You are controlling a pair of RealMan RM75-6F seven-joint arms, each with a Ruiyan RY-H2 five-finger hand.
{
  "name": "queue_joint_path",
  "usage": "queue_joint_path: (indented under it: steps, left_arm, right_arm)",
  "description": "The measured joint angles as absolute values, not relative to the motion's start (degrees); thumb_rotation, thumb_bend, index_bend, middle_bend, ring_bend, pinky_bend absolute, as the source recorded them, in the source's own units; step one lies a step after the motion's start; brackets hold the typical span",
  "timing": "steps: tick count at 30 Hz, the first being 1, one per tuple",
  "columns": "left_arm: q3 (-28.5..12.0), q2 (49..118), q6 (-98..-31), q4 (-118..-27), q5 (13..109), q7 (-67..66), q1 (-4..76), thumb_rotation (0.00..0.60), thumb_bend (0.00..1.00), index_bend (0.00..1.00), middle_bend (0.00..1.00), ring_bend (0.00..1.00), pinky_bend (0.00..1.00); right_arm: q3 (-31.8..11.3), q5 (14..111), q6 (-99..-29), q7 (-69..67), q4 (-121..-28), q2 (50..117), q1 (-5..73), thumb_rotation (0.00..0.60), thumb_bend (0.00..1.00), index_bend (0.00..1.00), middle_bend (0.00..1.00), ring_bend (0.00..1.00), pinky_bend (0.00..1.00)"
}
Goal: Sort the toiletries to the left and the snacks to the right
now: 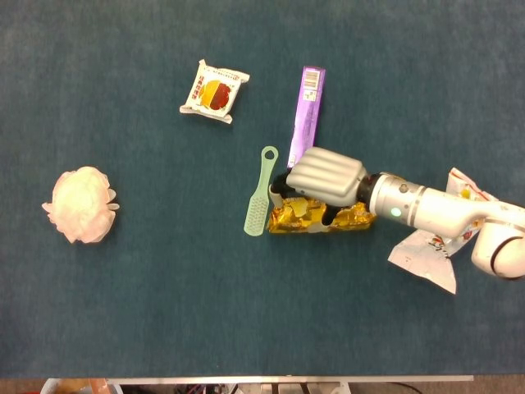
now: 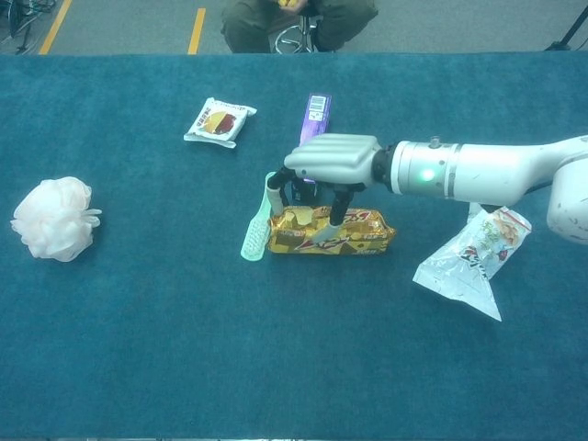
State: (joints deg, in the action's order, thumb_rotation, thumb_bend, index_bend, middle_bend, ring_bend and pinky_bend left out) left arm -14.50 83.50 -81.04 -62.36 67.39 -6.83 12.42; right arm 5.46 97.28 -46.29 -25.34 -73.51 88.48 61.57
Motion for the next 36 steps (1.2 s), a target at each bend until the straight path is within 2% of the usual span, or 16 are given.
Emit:
queue_joint_path:
  steps: [7,16,23,36]
  left_arm:
    - [-14.64,83.54,-80.89,-62.41,67.28,-6.91,12.37,0.600,0.14,0.42,0.34,0.31,0.46]
    - [-14.68,83.73,-80.63,-62.43,67.32,-7.35,12.52,0.600,0.14,0.42,0.34,0.31,0.46]
    - [-14.68,84.19,-80.21,-62.58,67.40,-8.31,13.04,0.600,0.14,0.42,0.34,0.31,0.46]
    - [-14.55,85.23,-79.87,-62.49,67.67,-9.08,13.68,0.600,0.14,0.42,0.34,0.31,0.46]
  right_arm:
    - [4.94,97.06,-49.40,-27.19,-74.30,86.20,60.22,0.600,0.17,0.47,0.66,0.59,0.75]
    - [5.04,96.37,-54.17,-30.82,-78.15,79.19,56.81,0.600,0.17,0.48,0.67,0.60,0.76]
    - [6.73,96.65,-59.53,-32.83,-82.33,72.31,51.89,0.600,0.17,0.48,0.67,0.60,0.76]
    - [11.20,98.23,-63.24,-34.07,-87.24,64.94,44.42,0.600,0.17,0.48,0.67,0.60,0.76]
